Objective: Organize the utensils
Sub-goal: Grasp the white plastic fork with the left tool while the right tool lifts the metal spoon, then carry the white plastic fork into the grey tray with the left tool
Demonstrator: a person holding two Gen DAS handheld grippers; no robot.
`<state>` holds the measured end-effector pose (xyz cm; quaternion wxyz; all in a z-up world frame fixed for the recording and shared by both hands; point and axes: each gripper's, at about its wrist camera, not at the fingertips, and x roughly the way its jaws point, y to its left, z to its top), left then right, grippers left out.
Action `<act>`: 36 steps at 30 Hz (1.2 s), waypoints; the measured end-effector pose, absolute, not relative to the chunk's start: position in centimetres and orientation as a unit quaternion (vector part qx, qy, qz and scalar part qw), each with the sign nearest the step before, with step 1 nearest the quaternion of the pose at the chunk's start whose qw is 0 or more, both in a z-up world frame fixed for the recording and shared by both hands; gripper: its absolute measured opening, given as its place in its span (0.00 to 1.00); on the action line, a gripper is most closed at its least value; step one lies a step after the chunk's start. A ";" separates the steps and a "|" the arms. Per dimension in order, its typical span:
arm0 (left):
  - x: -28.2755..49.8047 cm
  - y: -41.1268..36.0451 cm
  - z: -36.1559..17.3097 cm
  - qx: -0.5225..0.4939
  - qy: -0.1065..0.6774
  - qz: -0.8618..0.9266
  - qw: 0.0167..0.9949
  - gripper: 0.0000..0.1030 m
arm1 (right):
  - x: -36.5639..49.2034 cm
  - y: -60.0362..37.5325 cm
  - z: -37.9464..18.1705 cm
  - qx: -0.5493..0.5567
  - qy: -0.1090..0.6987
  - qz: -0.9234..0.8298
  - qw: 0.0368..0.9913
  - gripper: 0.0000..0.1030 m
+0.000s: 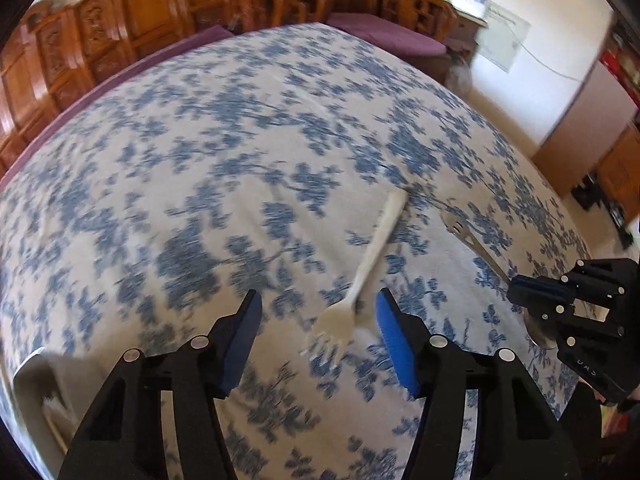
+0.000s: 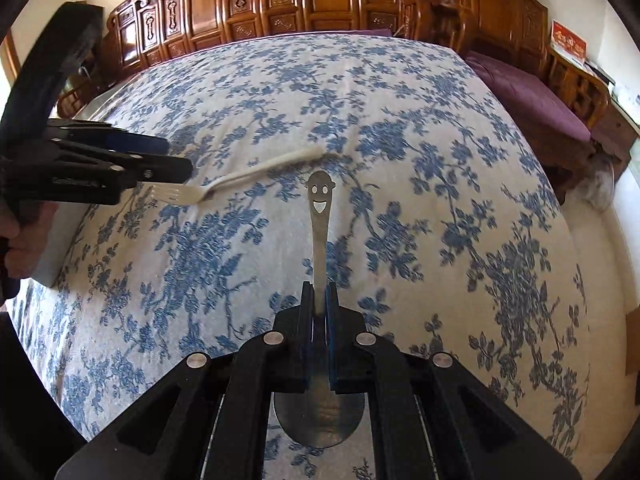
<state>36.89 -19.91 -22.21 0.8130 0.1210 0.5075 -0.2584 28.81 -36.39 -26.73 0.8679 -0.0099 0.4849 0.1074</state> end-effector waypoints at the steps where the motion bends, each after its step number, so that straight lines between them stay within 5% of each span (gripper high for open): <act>1: 37.0 -20.3 -22.4 0.124 0.509 -0.262 0.811 0.51 | 28.8 -36.5 -26.8 -0.007 0.486 0.106 0.868 0.07; 3: 37.2 -21.2 -23.1 0.134 0.518 -0.271 0.801 0.37 | 28.7 -36.8 -27.1 -0.002 0.487 0.102 0.867 0.07; 14: 37.2 -23.4 -24.6 0.170 0.507 -0.279 0.797 0.05 | 28.0 -36.6 -27.6 0.013 0.494 0.096 0.864 0.07; 36: 28.9 -14.5 -15.2 0.089 0.460 -0.244 0.849 0.05 | 25.4 -32.9 -21.5 0.018 0.457 0.108 0.883 0.07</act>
